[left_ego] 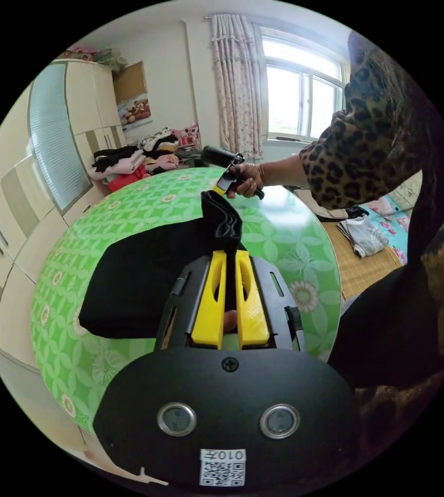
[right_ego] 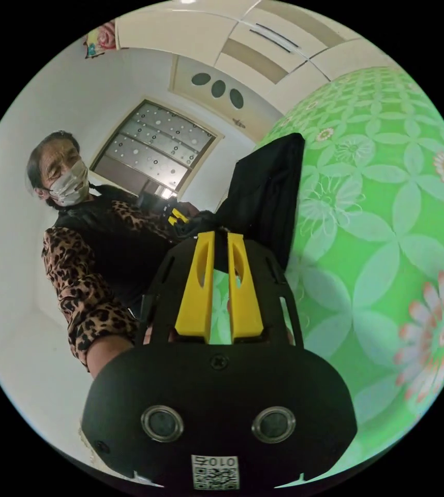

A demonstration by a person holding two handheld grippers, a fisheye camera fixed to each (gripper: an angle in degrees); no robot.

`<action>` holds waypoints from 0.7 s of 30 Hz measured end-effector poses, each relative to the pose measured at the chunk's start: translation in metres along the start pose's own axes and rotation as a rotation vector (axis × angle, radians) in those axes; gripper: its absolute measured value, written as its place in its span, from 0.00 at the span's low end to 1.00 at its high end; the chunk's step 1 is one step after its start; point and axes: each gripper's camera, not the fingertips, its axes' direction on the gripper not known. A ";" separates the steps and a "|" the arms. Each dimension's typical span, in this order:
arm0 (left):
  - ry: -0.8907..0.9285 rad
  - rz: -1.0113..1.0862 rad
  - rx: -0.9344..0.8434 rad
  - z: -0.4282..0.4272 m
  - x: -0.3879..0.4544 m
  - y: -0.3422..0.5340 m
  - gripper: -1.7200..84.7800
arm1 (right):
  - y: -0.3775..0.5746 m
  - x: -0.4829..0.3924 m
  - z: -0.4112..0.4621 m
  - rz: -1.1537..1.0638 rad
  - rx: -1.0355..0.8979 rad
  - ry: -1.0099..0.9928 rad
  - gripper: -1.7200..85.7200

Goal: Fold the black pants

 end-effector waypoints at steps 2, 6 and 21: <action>0.071 -0.027 -0.025 0.001 -0.005 0.000 0.03 | 0.028 -0.004 -0.016 0.005 0.083 0.014 0.07; 0.116 -0.083 -0.009 -0.017 -0.023 0.002 0.02 | 0.069 -0.023 -0.030 0.004 0.217 0.053 0.08; 0.246 -0.270 0.051 -0.025 -0.055 0.005 0.02 | 0.204 -0.036 0.066 0.722 0.591 -0.076 0.17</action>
